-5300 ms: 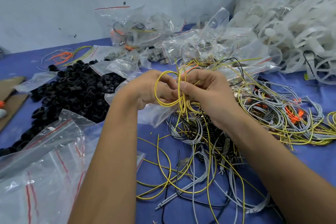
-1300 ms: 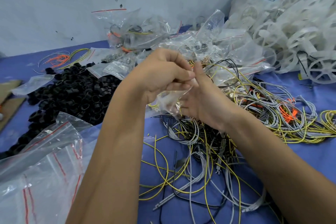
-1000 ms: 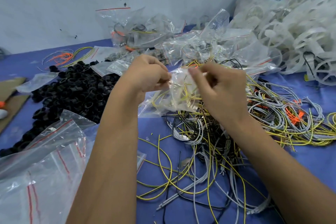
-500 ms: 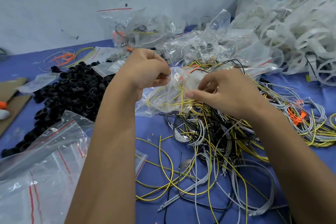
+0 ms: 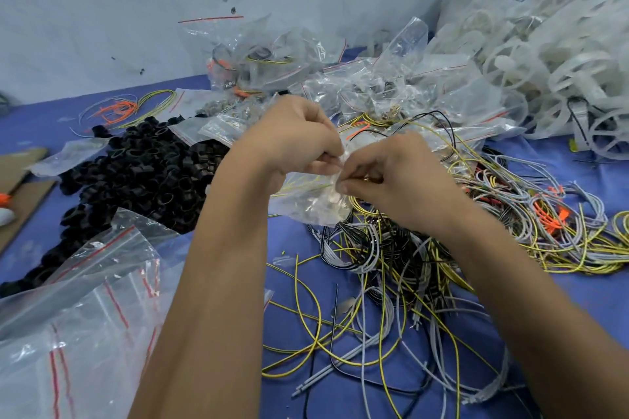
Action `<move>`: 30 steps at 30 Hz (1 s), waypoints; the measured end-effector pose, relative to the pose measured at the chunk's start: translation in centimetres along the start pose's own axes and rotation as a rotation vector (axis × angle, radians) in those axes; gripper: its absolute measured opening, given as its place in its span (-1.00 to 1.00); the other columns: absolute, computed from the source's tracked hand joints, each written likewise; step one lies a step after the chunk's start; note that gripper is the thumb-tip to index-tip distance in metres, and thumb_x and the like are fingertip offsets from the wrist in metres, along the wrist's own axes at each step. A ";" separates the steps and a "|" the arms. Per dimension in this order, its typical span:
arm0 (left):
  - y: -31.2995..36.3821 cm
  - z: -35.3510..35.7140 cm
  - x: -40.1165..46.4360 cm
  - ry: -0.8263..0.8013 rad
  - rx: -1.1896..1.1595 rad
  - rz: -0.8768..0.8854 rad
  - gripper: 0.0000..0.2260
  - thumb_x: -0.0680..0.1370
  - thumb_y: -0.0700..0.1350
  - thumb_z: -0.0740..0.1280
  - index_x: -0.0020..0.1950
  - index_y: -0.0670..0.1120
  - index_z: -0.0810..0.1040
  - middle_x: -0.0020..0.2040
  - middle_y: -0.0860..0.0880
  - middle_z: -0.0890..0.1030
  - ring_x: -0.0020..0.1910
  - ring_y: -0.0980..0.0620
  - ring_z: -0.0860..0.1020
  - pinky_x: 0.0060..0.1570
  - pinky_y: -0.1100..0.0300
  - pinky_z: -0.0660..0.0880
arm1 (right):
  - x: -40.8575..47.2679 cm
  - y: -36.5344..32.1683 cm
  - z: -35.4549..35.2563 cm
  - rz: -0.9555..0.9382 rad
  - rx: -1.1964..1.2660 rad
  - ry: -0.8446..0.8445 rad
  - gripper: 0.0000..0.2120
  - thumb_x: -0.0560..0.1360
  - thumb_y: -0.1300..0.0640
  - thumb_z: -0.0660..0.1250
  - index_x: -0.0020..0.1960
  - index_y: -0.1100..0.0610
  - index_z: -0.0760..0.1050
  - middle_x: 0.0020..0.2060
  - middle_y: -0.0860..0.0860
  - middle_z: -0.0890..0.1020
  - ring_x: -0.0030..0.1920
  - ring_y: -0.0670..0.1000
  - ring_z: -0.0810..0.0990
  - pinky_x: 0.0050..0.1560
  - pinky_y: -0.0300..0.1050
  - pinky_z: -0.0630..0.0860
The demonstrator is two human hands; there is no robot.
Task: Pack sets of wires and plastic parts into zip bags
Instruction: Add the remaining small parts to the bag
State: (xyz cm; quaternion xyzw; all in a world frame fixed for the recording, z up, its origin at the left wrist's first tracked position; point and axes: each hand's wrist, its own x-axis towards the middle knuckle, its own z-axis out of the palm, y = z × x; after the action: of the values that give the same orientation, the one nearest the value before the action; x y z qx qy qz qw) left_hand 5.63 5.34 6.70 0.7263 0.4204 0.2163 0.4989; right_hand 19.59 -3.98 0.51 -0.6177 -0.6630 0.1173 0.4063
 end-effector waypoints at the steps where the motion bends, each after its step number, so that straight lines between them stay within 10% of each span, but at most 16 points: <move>1: 0.2 0.2 -0.1 -0.012 0.018 0.008 -0.78 0.49 -0.47 0.35 -0.25 -0.19 0.51 -0.42 -0.11 0.60 -0.46 0.05 0.61 -0.37 0.24 0.61 | -0.1 -0.3 0.7 -0.017 -0.016 0.034 -0.90 0.45 0.24 0.55 -0.21 0.09 0.69 -0.52 -0.29 0.51 -0.44 -0.21 0.49 -0.36 -0.37 0.31; 5: 0.9 0.1 -0.5 -0.093 0.023 0.009 -0.80 0.51 -0.47 0.32 -0.20 -0.21 0.51 -0.41 -0.14 0.61 -0.45 0.03 0.61 -0.37 0.26 0.61 | -0.4 -0.6 2.5 -0.037 -0.039 0.104 -0.89 0.48 0.35 0.41 -0.22 0.25 0.61 -0.38 0.03 0.64 -0.32 0.05 0.59 -0.25 0.02 0.45; 9: 1.5 -0.5 -1.4 -0.240 -0.018 0.021 -0.82 0.54 -0.46 0.33 -0.16 -0.22 0.53 -0.34 -0.18 0.63 -0.39 0.00 0.60 -0.36 0.28 0.60 | -0.3 -1.1 2.9 -0.206 -0.191 0.005 -0.84 0.43 0.49 0.30 -0.07 0.36 0.60 -0.14 0.24 0.64 -0.12 0.14 0.55 -0.15 -0.18 0.36; 17: 1.8 -0.6 -2.4 -0.482 -0.081 0.106 -0.87 0.55 -0.42 0.37 -0.12 -0.22 0.52 -0.37 -0.13 0.61 -0.43 0.05 0.57 -0.40 0.29 0.57 | -0.3 -0.2 3.8 -0.031 -0.201 -0.199 -0.78 0.55 0.40 0.28 0.17 0.42 0.56 0.10 0.32 0.62 0.14 0.32 0.59 0.18 0.17 0.52; 21: 0.9 -0.3 -1.3 -0.295 -0.126 0.031 -0.82 0.55 -0.42 0.36 -0.17 -0.19 0.52 -0.38 -0.09 0.60 -0.47 0.11 0.55 -0.46 0.34 0.51 | 0.1 -0.2 3.0 -0.217 -0.311 -0.069 -0.87 0.41 0.46 0.41 -0.07 0.35 0.66 -0.18 0.27 0.67 -0.20 0.27 0.64 -0.19 -0.05 0.53; 25: -0.6 -1.4 0.1 -0.009 -0.187 -0.024 -0.78 0.53 -0.39 0.36 -0.24 -0.14 0.49 -0.38 -0.10 0.56 -0.46 0.05 0.49 -0.49 0.31 0.48 | 0.0 0.1 1.9 -0.371 -0.232 0.247 -0.88 0.52 0.38 0.41 -0.02 0.25 0.71 -0.08 0.09 0.72 -0.14 0.13 0.69 -0.10 -0.09 0.59; 30: -1.7 -3.7 0.7 0.188 -0.378 0.024 -0.75 0.53 -0.37 0.30 -0.29 -0.11 0.46 -0.44 -0.03 0.50 -0.55 0.12 0.45 -0.52 0.33 0.41 | -0.2 0.0 1.4 -0.200 -0.132 0.535 -0.85 0.59 0.08 0.42 -0.10 0.14 0.62 -0.40 -0.19 0.51 -0.38 -0.17 0.47 -0.30 -0.23 0.40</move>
State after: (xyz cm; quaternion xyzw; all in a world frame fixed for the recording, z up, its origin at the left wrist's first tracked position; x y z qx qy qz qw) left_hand 2.66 8.19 6.55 0.6012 0.4086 0.3642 0.5823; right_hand 18.64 -3.63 -0.48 -0.5835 -0.5961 -0.1337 0.5351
